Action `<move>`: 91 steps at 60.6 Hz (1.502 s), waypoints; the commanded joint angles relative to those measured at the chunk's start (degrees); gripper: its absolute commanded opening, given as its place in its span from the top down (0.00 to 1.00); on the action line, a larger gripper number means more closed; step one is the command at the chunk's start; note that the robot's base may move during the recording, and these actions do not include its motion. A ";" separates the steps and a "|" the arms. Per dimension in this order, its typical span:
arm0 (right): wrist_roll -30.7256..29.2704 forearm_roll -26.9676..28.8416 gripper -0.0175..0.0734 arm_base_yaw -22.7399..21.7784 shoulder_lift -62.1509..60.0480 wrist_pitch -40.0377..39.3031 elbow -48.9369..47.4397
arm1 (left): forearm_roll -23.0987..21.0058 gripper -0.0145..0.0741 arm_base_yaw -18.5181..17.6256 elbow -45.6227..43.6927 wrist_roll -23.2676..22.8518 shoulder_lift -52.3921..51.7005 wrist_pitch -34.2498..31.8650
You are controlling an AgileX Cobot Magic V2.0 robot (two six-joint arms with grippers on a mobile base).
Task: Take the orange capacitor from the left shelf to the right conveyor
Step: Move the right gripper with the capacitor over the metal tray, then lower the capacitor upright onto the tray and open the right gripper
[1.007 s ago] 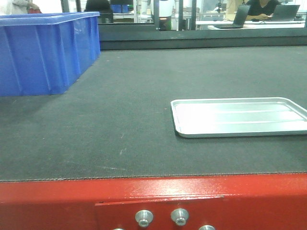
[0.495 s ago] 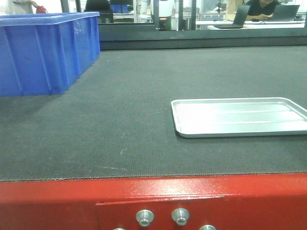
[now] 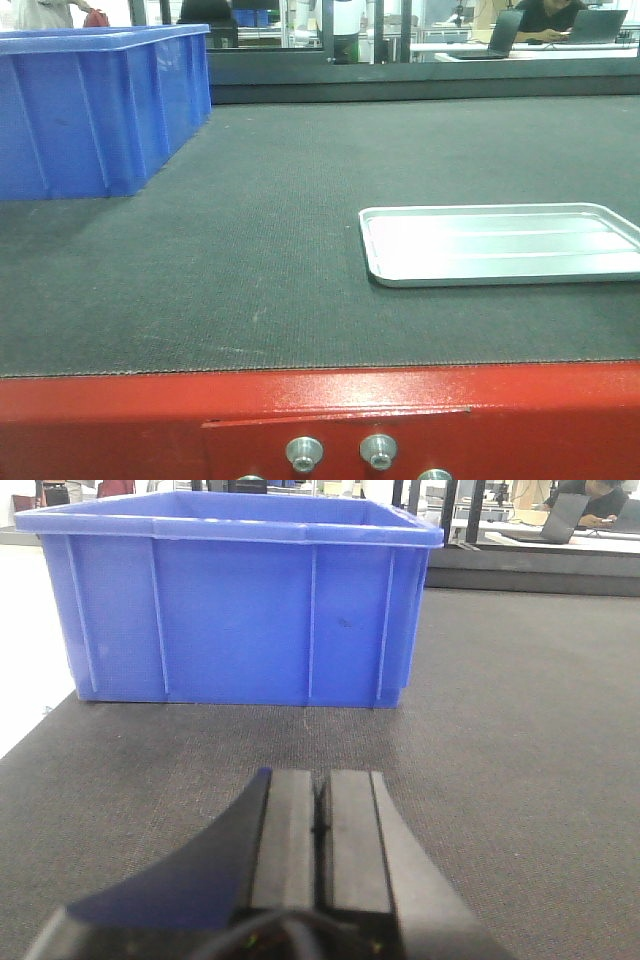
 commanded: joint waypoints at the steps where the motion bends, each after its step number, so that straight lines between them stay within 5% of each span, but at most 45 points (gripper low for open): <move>1: -0.19 0.66 0.65 -0.08 7.30 -7.24 -3.04 | -0.10 0.98 -0.03 -0.22 0.00 -0.64 -4.89; 24: -0.19 0.98 0.65 0.68 38.21 -35.85 -3.51 | -0.10 0.98 -0.03 -0.22 0.00 -0.64 -4.89; 50: -0.19 0.93 0.65 0.37 68.00 -82.33 6.92 | -0.10 0.98 -0.03 -0.22 0.00 -0.64 -4.89; 62: -1.41 0.93 0.65 0.37 75.91 -89.87 6.92 | -0.10 0.98 -0.03 -0.22 0.00 -0.64 -4.89; 91: -1.64 -3.60 0.65 -4.95 79.85 -90.35 6.51 | -0.10 0.98 -0.03 -0.22 0.00 -0.64 -4.89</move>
